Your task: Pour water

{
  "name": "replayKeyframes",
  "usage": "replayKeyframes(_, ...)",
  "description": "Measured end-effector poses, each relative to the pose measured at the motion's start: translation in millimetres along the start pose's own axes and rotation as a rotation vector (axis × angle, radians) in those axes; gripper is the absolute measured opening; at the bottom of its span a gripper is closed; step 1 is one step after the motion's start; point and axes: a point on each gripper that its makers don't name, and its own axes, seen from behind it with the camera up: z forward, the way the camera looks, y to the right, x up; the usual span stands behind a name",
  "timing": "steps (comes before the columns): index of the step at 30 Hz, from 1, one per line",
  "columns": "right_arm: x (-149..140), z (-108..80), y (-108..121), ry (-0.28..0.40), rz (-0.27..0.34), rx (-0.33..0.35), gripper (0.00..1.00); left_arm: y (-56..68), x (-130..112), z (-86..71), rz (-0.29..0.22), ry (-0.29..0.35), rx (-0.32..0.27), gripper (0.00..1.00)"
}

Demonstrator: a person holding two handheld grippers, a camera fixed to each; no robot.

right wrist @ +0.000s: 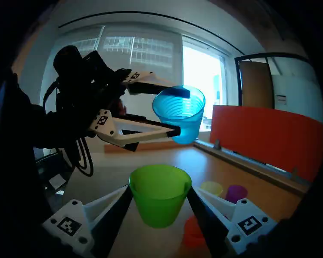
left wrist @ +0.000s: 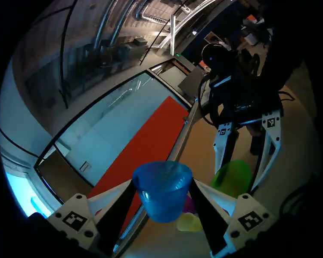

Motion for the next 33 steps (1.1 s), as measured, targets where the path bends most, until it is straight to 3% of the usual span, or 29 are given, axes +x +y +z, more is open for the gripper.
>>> replayKeyframes(33,5.3,-0.4,1.5,0.009,-0.001,-0.007,0.91,0.4,8.2,2.5,0.092,0.018,0.016,0.85)
